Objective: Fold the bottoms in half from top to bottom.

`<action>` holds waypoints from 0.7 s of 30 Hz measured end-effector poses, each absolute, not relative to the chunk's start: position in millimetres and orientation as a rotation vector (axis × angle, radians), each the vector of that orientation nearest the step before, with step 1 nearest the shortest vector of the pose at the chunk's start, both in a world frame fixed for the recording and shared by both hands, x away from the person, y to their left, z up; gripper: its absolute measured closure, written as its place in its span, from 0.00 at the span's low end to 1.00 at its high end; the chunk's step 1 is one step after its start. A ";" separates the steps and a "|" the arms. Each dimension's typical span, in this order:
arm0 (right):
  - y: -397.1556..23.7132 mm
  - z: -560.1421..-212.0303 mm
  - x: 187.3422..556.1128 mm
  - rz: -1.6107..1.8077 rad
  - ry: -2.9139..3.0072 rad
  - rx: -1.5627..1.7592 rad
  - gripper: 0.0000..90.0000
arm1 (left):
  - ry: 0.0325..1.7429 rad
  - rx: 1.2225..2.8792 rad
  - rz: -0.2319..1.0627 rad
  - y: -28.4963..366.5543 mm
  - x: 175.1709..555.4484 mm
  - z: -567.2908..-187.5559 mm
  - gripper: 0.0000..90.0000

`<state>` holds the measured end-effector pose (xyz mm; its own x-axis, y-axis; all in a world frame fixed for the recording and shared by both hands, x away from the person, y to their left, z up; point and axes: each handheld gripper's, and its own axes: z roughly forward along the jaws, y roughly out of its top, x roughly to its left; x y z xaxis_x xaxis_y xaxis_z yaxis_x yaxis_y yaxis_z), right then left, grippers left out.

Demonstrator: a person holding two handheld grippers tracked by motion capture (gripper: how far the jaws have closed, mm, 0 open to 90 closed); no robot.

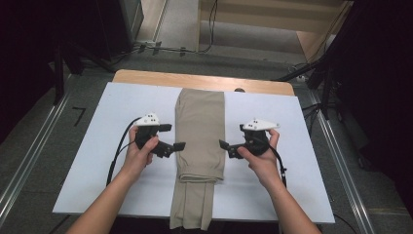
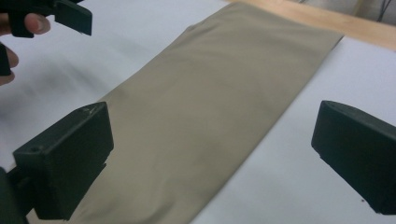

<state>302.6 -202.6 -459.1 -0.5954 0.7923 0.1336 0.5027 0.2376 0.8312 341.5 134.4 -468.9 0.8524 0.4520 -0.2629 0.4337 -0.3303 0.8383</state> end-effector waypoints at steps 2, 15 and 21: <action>-200.7 -464.7 287.1 1.302 2.227 1.179 0.00 | 0.642 1.979 0.018 134.8 326.0 -474.1 0.00; -180.0 -508.2 220.8 1.257 2.385 1.121 0.02 | 0.668 2.112 0.080 119.2 265.1 -498.3 0.07; -168.6 -518.9 216.8 1.134 2.367 1.135 0.24 | 0.734 2.138 0.192 119.2 264.1 -506.8 0.18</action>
